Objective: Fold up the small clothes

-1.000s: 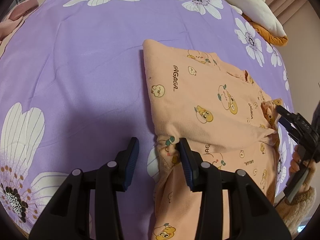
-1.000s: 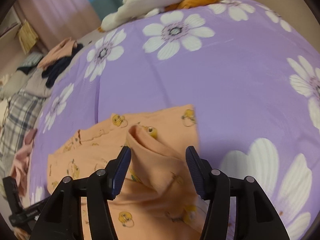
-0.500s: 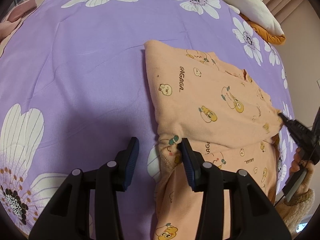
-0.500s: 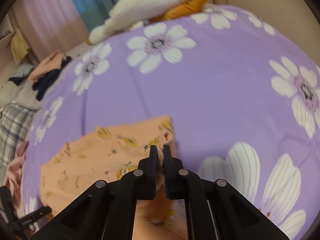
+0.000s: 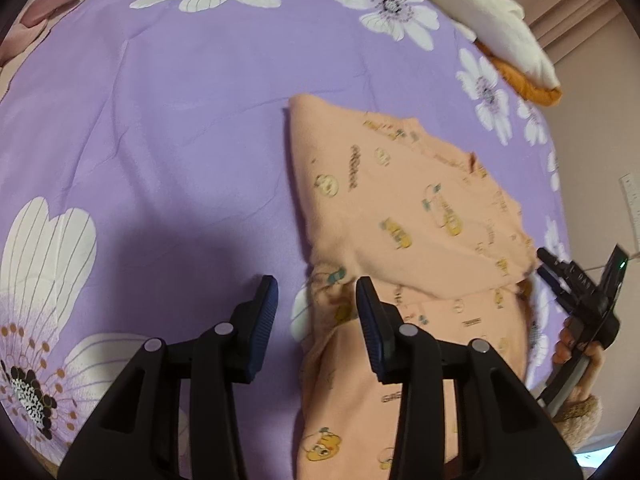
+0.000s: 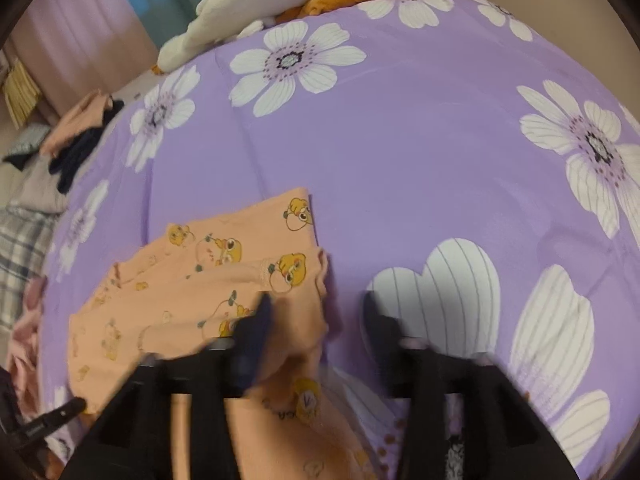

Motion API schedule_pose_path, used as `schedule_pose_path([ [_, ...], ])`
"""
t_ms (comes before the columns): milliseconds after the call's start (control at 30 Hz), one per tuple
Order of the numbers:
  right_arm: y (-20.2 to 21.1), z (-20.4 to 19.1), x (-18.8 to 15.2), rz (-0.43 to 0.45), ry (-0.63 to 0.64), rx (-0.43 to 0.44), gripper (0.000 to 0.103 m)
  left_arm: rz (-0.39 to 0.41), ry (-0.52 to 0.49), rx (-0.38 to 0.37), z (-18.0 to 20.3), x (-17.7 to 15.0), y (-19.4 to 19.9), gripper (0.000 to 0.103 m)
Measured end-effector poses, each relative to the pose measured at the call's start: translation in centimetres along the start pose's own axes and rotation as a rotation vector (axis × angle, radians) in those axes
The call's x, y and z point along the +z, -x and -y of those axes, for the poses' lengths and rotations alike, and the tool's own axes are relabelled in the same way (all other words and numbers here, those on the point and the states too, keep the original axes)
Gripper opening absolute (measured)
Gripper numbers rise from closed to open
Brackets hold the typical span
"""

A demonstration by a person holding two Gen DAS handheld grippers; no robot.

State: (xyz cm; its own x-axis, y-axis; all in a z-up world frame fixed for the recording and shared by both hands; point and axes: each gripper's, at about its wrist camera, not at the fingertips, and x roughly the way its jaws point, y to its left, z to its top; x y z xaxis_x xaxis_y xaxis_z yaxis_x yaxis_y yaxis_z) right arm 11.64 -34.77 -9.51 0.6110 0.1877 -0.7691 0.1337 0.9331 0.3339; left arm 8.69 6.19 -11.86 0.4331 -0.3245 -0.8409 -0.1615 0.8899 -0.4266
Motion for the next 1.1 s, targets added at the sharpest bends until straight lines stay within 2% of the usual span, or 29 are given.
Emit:
schedule_pose_path([
  [100, 0.0, 0.5, -0.5, -0.022, -0.032, 0.05, 0.055, -0.019, 0.002, -0.046, 0.1, 0.0, -0.4, 0.04],
  [167, -0.5, 0.5, -0.9, -0.048, -0.037, 0.071, 0.054, -0.034, -0.007, -0.041, 0.5, 0.0, -1.1, 0.039],
  [200, -0.7, 0.3, -1.1, -0.049, -0.033, 0.061, 0.05, -0.04, -0.015, -0.035, 0.7, -0.1, -1.4, 0.039],
  [267, -1.0, -0.2, -1.4, -0.053, -0.008, 0.054, 0.012, -0.036, -0.031, -0.011, 0.9, -0.3, -1.8, 0.039],
  [367, -0.3, -0.7, -1.4, -0.024, 0.015, 0.035, 0.004, -0.023, -0.061, 0.03, 1.0, -0.5, -1.9, 0.037],
  [533, 1.0, -1.1, -1.5, 0.004, 0.049, 0.004, 0.004, -0.031, -0.045, 0.032, 0.5, -0.4, -1.9, 0.038],
  [833, -1.7, -0.4, -1.9, -0.06, 0.038, -0.053, 0.004, -0.036, -0.043, 0.025, 0.3, -0.5, -1.9, 0.039],
  [1100, -2.0, 0.0, -2.4, -0.041, 0.029, -0.06, 0.004, -0.03, -0.049, 0.012, 0.2, -0.5, -2.1, 0.041],
])
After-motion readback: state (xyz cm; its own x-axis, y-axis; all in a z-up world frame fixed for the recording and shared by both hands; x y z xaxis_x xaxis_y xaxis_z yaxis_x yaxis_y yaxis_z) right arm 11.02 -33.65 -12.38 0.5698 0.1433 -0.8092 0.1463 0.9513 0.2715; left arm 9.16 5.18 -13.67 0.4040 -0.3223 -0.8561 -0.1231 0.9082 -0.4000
